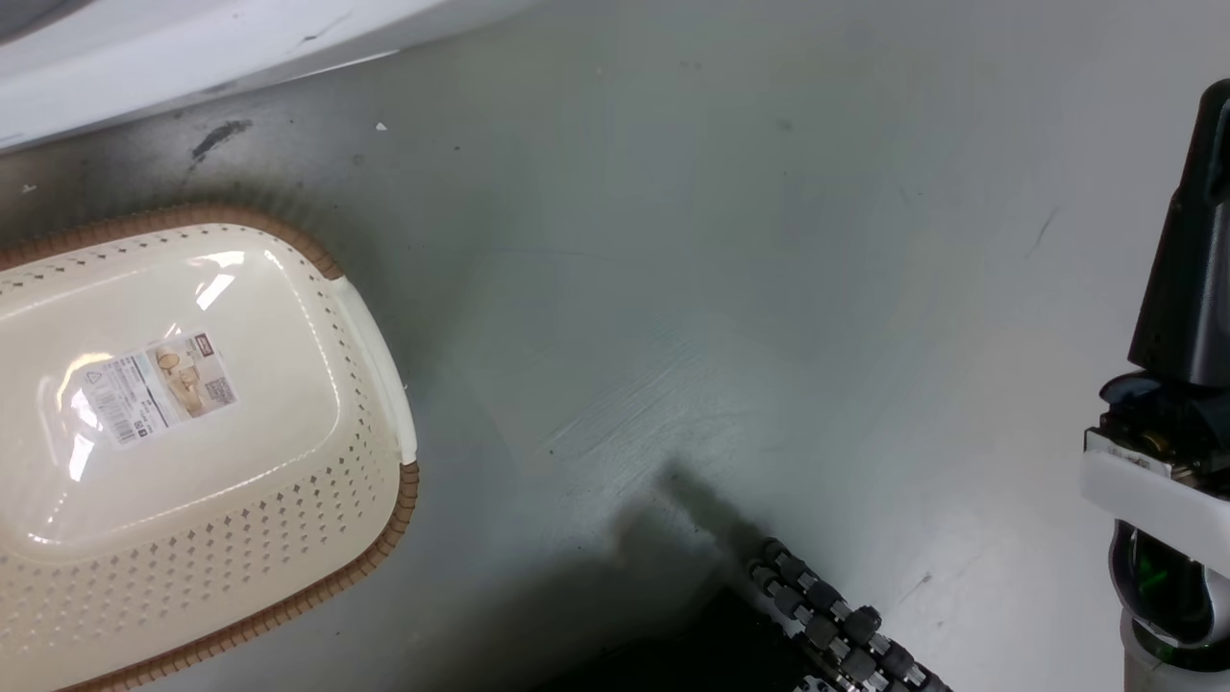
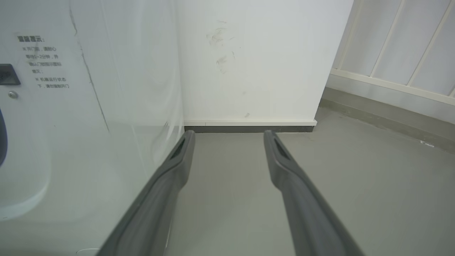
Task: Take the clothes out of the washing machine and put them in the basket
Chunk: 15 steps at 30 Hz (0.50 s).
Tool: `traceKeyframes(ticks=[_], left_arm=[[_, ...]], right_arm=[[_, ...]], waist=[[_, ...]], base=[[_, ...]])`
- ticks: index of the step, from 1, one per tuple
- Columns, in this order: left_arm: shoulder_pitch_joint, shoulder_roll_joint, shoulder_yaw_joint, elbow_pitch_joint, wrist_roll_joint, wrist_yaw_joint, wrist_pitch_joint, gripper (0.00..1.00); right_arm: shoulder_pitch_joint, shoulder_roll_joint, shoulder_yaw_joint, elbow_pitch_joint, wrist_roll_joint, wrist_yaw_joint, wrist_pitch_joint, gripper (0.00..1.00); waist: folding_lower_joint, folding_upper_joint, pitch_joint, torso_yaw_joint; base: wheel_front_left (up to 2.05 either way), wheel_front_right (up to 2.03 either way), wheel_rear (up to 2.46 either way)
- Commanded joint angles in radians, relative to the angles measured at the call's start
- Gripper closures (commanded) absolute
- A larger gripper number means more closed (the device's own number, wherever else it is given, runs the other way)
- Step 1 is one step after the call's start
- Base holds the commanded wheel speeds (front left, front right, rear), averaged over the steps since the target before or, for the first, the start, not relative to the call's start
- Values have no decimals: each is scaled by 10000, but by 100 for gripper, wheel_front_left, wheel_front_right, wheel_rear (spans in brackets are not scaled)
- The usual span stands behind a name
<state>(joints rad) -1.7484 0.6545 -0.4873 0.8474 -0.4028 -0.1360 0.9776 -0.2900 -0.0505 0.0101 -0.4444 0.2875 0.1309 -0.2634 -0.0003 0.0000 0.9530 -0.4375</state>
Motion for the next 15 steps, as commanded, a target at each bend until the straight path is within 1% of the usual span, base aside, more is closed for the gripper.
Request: traceKeyframes(ticks=[1,6,7,15], left_arm=[[0,29,-114,-6,-89,72,-511,100],[316,27,-325,121,-476,73,-1261,100],[316,27,-325,121,-476,73,-1261,100],[1091,-179,-601,411,-1342,73,-2457,100]], right_arm=[[-215,5,3,8,-62,-3,-21,0],[-121,3,-39,67,-255,-3,-21,0],[-121,3,-39,67,-255,-3,-21,0],[80,3,69,149,-597,-3,-21,0]], waist=[[3,0,-186,70],[3,0,-591,230],[3,0,-591,230],[3,0,-1396,600]], base=[[0,0,0],[0,0,0],[0,0,0],[0,0,0]])
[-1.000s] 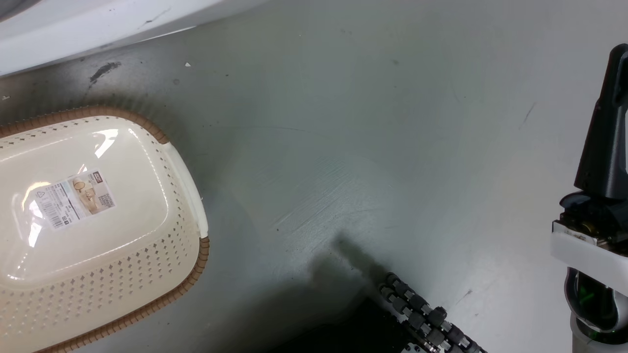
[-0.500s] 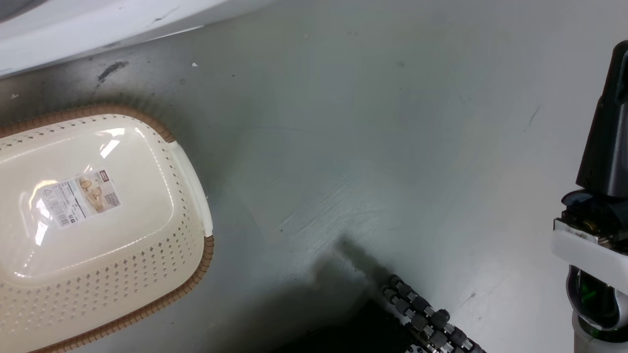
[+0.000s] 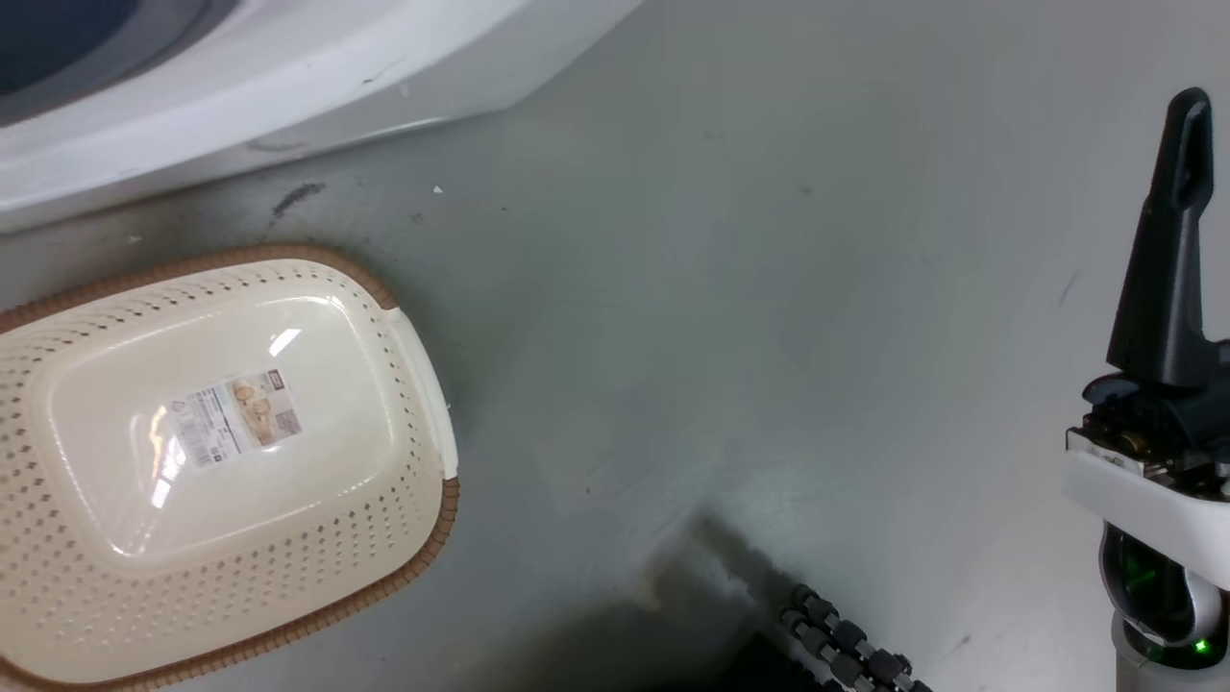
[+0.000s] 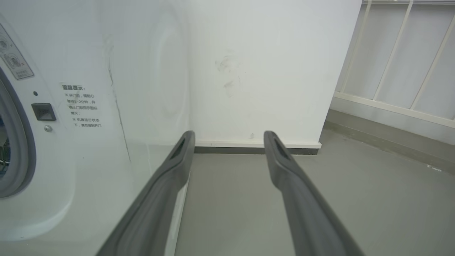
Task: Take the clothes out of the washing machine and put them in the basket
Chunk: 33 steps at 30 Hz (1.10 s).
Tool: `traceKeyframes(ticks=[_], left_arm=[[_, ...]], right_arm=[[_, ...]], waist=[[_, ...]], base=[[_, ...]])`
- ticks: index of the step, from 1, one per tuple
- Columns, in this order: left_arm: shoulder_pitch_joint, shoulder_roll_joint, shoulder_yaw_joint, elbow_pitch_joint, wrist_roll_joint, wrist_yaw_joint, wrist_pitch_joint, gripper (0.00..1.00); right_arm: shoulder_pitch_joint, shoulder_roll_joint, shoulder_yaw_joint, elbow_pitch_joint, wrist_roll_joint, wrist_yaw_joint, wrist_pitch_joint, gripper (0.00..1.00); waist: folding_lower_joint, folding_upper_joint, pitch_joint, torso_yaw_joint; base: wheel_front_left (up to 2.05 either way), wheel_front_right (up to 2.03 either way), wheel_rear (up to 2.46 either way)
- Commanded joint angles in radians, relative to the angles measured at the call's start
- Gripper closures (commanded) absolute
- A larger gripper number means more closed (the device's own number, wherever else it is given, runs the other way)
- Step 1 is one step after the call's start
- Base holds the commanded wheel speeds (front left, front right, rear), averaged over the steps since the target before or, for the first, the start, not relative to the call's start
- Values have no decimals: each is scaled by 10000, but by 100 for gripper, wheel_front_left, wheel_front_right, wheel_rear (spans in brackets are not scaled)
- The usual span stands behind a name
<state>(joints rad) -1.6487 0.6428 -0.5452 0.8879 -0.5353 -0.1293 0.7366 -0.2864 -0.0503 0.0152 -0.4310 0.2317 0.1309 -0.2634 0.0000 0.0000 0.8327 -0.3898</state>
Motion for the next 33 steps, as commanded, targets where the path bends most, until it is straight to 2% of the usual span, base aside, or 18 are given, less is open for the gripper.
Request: traceKeyframes(ticks=[1,13,22,33], left_arm=[[242,-85,-84,29,-154,6,-193,100],[2089,-141,-719,-213,-1680,5,-1974,100],[3572,-32,-1210,-642,-2667,5,-2915,100],[5368,133,-1540,-1800,-3413,4,-4009,100]], right_arm=[[80,0,25,34,-73,-3,-21,0],[558,1,50,281,-655,-3,-21,0],[861,0,186,409,-988,-3,-21,0],[1619,0,426,655,-1415,-3,-21,0]], waist=[[0,0,-304,161],[0,0,-1512,678],[0,0,-2295,966],[0,0,-3889,1286]], base=[[0,0,0],[0,0,0],[0,0,0],[0,0,0]])
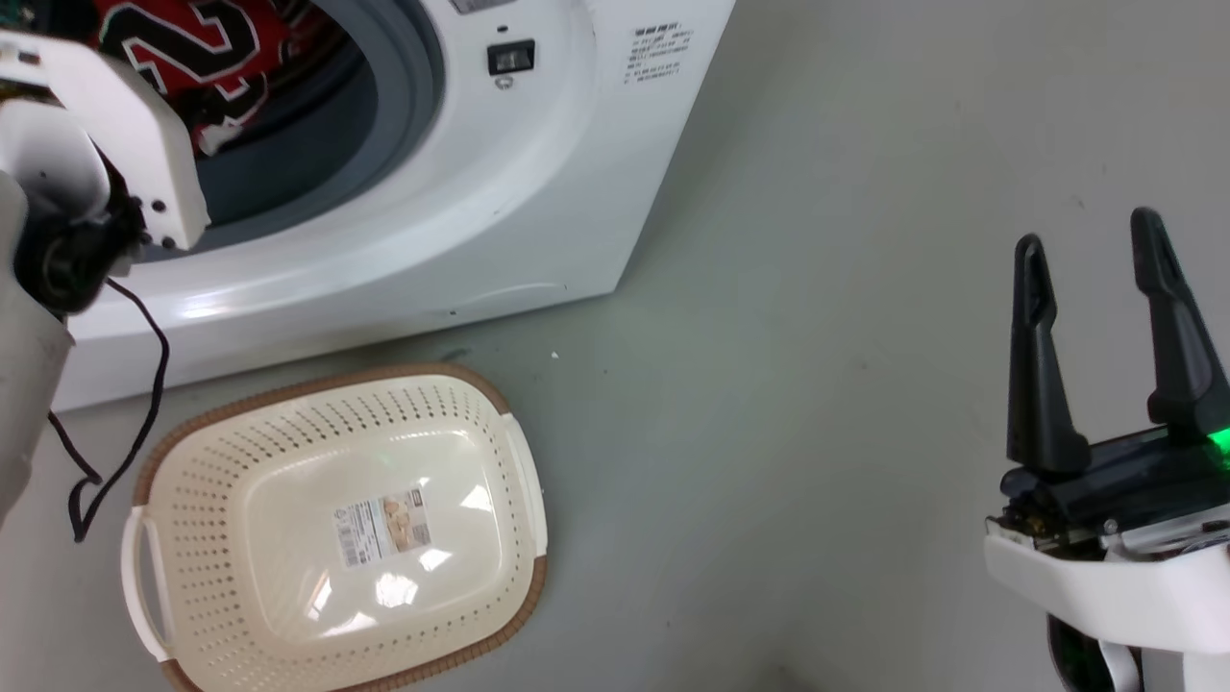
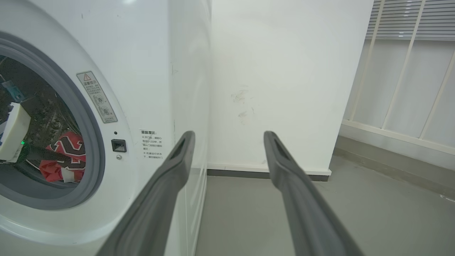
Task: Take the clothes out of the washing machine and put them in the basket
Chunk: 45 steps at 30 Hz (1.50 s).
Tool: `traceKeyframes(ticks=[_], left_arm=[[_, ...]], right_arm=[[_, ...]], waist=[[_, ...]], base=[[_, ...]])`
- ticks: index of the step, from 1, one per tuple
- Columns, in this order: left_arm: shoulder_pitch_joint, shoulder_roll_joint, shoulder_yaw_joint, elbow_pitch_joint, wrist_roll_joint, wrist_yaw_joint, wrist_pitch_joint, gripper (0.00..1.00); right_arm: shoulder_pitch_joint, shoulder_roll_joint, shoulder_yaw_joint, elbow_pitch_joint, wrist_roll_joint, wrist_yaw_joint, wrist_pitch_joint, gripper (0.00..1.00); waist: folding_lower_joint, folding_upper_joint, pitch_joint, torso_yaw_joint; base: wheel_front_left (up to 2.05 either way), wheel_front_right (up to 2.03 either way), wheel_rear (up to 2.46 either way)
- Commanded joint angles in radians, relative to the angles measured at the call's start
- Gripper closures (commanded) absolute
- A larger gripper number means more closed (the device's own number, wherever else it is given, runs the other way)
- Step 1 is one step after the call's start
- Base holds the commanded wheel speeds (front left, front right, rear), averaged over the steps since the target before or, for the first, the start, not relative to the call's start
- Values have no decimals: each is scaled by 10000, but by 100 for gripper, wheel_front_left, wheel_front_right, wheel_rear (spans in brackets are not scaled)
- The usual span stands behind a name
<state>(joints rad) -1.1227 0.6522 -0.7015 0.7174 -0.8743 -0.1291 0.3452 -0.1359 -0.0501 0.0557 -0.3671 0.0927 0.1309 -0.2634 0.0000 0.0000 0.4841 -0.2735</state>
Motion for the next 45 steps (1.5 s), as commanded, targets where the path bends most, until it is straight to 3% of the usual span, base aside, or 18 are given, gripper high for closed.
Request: traceKeyframes(ticks=[1,12,25,30,35,45], left_arm=[[281,81,7,-240,-45,3,-172,100],[2225,371,-177,-2417,-137,483,-818,100],[5262,1193,-570,-5670,-258,1863,-1139,100],[6232,1400,-875,-6515,-334,2165,-1144,100],[6983,1401,-1114,-6629,-534,2228,-1206,100],[7704,961,-1643,-5511,-697,1832,-1270,100]], right_arm=[[202,-2,42,36,-68,-3,-21,0],[1051,-1,134,271,-512,-3,-21,0],[1904,-1,240,433,-871,-3,-21,0],[2026,-1,230,451,-970,-3,-21,0],[1878,-1,262,417,-986,-3,-21,0],[1482,-1,203,336,-948,-3,-21,0]], waist=[[0,0,-559,153],[0,0,-2057,495],[0,0,-3323,818],[0,0,-3410,859],[0,0,-3203,733],[0,0,-2418,305]], base=[[0,0,0],[0,0,0],[0,0,0],[0,0,0],[0,0,0],[0,0,0]])
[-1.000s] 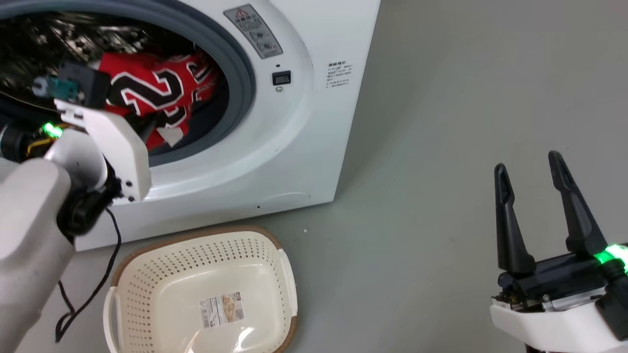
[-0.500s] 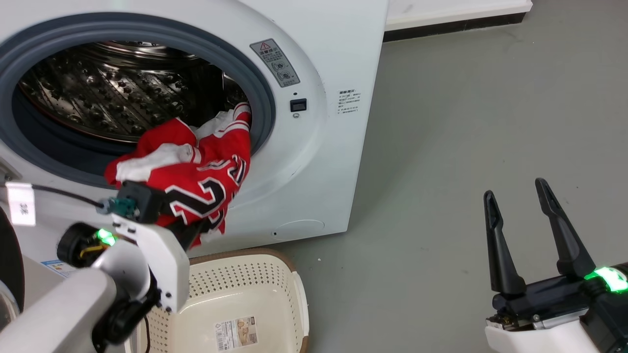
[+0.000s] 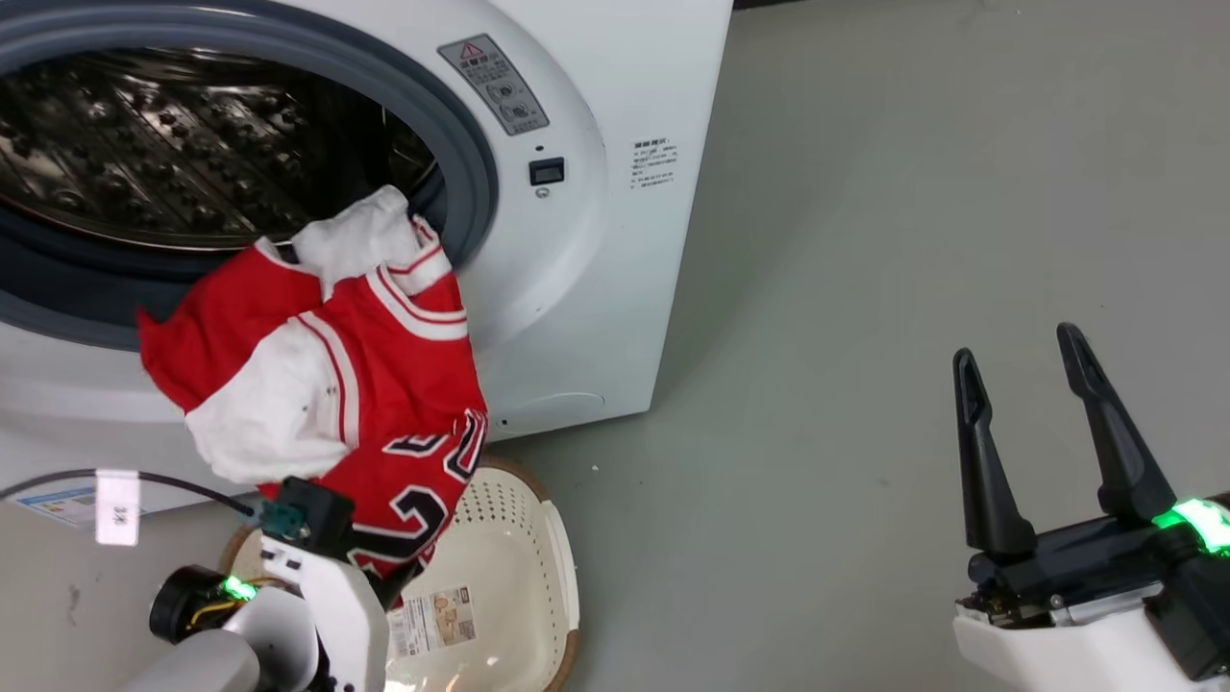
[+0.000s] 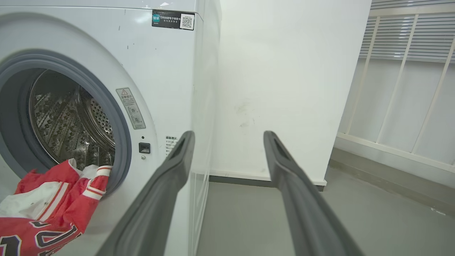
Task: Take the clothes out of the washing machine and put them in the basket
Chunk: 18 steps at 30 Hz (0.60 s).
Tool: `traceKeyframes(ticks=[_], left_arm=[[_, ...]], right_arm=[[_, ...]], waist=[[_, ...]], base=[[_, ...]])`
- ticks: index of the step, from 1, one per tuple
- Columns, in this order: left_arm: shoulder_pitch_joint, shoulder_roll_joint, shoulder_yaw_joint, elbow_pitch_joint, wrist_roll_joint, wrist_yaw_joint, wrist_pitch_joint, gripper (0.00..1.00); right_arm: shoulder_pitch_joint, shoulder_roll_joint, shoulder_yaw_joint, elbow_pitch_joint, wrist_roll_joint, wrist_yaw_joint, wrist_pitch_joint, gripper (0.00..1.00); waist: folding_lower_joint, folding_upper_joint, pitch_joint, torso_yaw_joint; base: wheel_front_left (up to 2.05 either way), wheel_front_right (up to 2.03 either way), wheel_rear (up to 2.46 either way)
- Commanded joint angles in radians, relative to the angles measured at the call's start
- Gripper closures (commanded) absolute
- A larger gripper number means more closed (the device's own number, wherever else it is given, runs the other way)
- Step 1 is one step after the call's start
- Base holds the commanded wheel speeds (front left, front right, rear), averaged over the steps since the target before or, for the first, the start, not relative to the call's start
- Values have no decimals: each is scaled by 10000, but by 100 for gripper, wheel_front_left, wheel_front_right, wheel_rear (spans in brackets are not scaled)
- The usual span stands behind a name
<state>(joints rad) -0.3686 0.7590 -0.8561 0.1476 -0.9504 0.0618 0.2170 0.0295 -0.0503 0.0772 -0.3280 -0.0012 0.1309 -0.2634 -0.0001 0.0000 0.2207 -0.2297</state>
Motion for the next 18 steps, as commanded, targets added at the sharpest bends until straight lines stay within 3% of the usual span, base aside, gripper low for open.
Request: traceKeyframes(ticks=[1,14,18], left_arm=[[148,-127,-185,359,127,-116,47,100],[-569,-1031,-749,2963,574,-761,-56,100],[-946,-1564,-732,3994,574,-940,-255,100]], right_arm=[[-200,1,-21,-56,5,-3,-21,0],[-842,3,-53,-167,216,-3,-21,0],[-1080,3,-115,-218,303,-3,-21,0]], waist=[[1,0,304,-172],[1,0,1449,-631],[1,0,1928,-748]], base=[[0,0,0],[0,0,0],[0,0,0]])
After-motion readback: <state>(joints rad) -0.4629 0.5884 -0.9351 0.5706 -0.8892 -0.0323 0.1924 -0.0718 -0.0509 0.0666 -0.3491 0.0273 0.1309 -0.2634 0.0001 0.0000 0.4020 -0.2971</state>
